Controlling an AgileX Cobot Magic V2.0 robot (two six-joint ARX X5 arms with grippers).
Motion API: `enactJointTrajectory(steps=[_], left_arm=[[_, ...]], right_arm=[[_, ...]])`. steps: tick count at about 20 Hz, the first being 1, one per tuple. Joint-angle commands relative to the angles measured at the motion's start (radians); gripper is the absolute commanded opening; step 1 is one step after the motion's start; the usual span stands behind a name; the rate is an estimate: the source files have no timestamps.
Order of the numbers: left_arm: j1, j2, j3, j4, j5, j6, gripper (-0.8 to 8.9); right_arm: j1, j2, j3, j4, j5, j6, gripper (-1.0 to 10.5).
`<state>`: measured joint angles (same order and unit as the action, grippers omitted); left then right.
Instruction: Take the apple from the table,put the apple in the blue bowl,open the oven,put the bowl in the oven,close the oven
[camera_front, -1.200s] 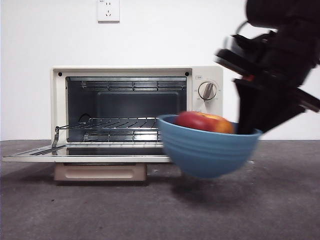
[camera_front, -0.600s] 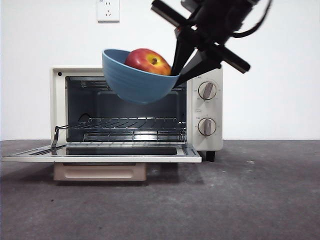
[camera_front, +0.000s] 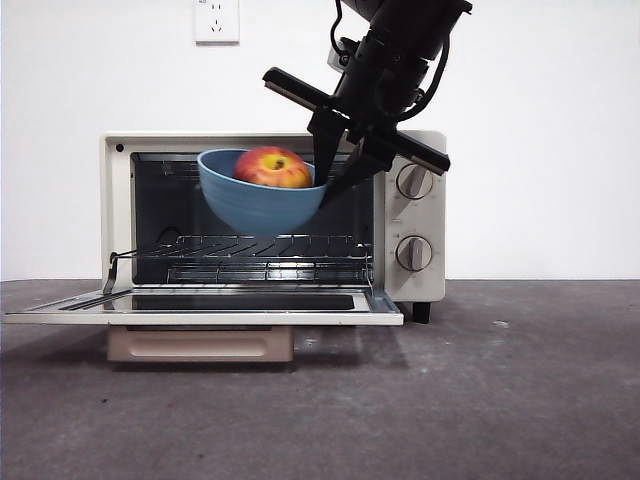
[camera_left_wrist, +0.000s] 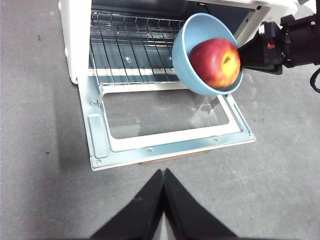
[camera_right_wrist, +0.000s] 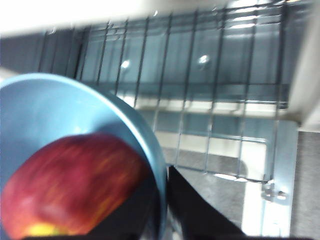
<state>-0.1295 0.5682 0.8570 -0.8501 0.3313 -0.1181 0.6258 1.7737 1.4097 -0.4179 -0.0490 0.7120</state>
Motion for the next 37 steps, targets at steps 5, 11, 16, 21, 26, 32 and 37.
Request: enactJointTrajectory(steps=[5,11,16,21,26,32,37], left_arm=[[-0.024,0.003,0.005,0.004,-0.002,0.012,0.07],[-0.048,0.003,0.005,0.003,-0.002,0.012,0.07],[-0.066,0.003,0.005,0.003,-0.002,0.012,0.07],[-0.084,0.003,0.005,0.002,-0.002,0.012,0.07],[-0.095,0.003,0.005,0.002,-0.002,0.012,0.07],[-0.105,0.003,0.005,0.001,-0.002,0.012,0.07],[-0.108,0.003,0.005,-0.002,-0.002,0.013,0.07]], right_arm=[[-0.005,0.018,0.029,0.026,0.087,0.167,0.0],[-0.007,0.031,0.029,0.025,0.138,0.276,0.0],[-0.007,0.047,0.029,0.029,0.183,0.336,0.0],[-0.002,0.072,0.029,0.077,0.189,0.362,0.0],[0.010,0.077,0.029,0.100,0.216,0.362,0.9],[0.010,0.077,0.029,0.103,0.214,0.361,1.3],[0.015,0.076,0.029,0.103,0.214,0.345,1.4]])
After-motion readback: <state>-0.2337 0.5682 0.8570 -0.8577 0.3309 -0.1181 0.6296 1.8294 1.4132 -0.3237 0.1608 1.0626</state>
